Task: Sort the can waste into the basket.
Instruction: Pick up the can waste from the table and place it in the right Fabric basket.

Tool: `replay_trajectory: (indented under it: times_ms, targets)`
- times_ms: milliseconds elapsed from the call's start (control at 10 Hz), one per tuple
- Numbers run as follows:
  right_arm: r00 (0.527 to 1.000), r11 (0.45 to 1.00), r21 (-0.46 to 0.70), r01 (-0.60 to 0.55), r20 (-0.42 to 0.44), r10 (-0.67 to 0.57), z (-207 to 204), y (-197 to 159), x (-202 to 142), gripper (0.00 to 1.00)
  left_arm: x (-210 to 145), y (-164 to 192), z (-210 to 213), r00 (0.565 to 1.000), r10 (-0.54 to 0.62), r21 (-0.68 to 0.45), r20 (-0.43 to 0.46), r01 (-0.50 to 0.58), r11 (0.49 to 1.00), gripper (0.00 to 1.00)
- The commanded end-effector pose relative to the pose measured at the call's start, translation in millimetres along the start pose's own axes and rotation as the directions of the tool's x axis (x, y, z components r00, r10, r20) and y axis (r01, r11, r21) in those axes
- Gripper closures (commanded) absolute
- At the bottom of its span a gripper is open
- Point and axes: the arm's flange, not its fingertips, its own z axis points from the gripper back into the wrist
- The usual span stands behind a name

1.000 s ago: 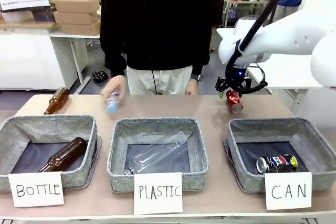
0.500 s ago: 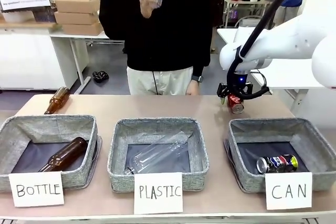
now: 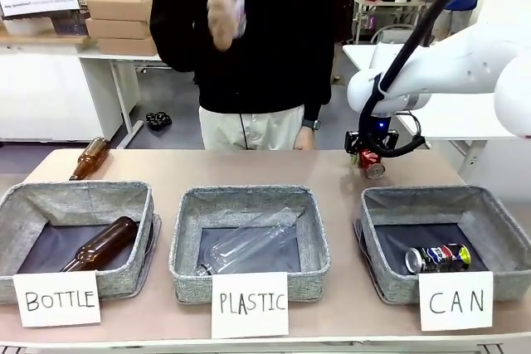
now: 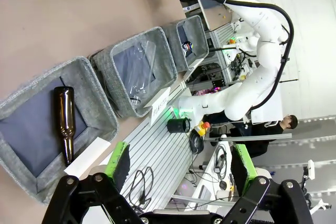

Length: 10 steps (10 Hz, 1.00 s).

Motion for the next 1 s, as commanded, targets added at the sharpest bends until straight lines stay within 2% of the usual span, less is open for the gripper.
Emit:
replay_trajectory:
  times_ms: [0, 100, 200, 600, 700, 800, 900]
  targets:
    - [1.000, 0.999, -0.045, -0.012, 0.026, 0.013, -0.2, -4.1, -9.6, 0.65, -3.6, -2.2, 1.6, 1.000, -0.014, -0.002, -0.008, 0.014, 1.000, 0.00]
    - [1.000, 0.999, -0.045, -0.011, 0.025, 0.013, -0.8, -3.5, -9.4, 0.75, -3.6, -2.2, 1.6, 1.000, -0.014, -0.002, -0.008, 0.014, 1.000, 0.00]
    - [1.000, 0.997, -0.074, -0.005, 0.029, 0.007, -0.9, -3.5, -9.3, 1.00, -3.6, -2.2, 1.6, 1.000, -0.014, -0.002, -0.008, 0.014, 1.000, 0.00]
    - [0.998, 0.998, -0.059, -0.033, 0.047, 0.036, 7.1, -2.8, -16.1, 1.00, -3.6, -2.2, 1.6, 1.000, -0.014, -0.002, -0.008, 0.014, 1.000, 0.00]
    - [0.997, 0.998, -0.019, -0.062, 0.054, 0.063, 18.2, -0.2, -24.7, 1.00, -3.6, -2.2, 1.6, 1.000, -0.014, -0.002, -0.008, 0.014, 1.000, 0.00]
    - [0.982, 0.988, 0.034, -0.149, 0.123, 0.144, 61.6, 2.0, -60.4, 1.00, -3.6, -2.2, 1.6, 1.000, -0.014, -0.002, -0.008, 0.014, 1.000, 0.00]
    - [0.969, 0.976, 0.060, -0.208, 0.149, 0.198, 104.8, -5.6, -98.8, 1.00, -3.6, -2.2, 1.6, 1.000, -0.014, -0.002, -0.008, 0.014, 1.000, 0.00]
